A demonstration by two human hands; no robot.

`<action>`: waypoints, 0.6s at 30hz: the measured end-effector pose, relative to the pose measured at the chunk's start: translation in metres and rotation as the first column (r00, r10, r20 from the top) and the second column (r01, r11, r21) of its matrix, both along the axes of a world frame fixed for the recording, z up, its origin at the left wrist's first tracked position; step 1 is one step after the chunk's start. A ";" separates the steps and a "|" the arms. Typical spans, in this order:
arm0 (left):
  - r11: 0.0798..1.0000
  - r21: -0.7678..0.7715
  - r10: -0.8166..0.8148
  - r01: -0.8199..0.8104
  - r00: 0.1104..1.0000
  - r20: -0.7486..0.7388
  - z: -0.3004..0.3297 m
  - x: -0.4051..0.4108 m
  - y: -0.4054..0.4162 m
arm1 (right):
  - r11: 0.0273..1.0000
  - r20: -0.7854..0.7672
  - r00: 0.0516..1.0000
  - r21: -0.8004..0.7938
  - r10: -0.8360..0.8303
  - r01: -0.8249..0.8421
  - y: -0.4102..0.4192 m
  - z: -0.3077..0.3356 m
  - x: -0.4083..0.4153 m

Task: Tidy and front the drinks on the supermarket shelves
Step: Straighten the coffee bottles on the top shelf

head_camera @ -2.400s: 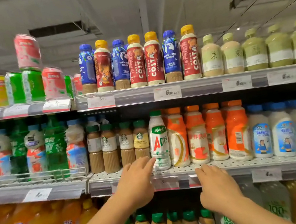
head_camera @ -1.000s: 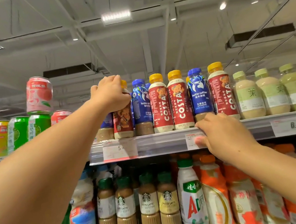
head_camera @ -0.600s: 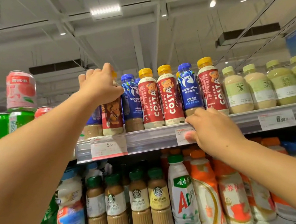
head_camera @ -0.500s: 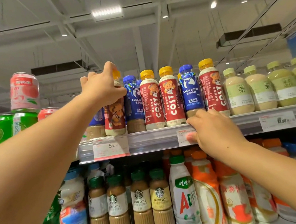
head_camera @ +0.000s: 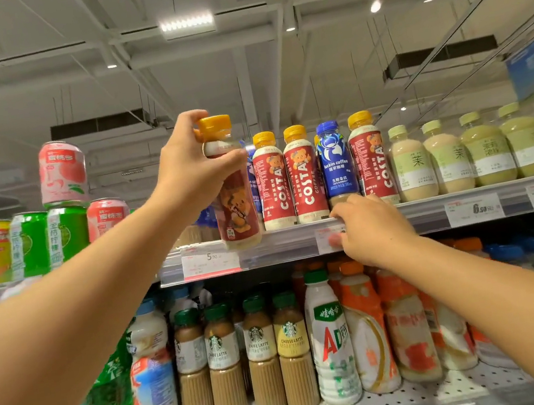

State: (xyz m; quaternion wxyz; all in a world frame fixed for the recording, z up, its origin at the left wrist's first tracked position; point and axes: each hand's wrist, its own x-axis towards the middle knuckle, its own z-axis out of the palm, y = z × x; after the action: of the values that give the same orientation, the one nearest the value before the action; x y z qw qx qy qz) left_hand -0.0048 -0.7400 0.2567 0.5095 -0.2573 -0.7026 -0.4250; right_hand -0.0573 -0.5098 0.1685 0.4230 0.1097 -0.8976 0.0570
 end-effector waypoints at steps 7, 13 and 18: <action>0.961 0.012 -0.275 0.275 0.954 0.118 -0.022 0.028 0.046 | 0.452 -0.001 0.587 -0.636 0.810 -0.625 0.012 0.002 0.050; 0.843 0.055 -0.530 0.536 0.807 0.261 -0.051 0.023 0.099 | 0.286 -0.037 0.467 -0.747 0.884 -0.600 0.036 -0.013 0.069; 0.787 0.074 -0.597 0.613 0.724 0.346 -0.063 0.015 0.128 | 0.305 -0.042 0.513 -0.760 0.858 -0.573 0.068 -0.026 0.075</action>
State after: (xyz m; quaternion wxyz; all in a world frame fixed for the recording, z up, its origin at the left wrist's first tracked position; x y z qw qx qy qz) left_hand 0.0099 -0.6120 0.1940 0.2030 -0.4035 -0.6688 -0.5905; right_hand 0.0182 -0.4422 0.1425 0.1767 0.3261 -0.7139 0.5940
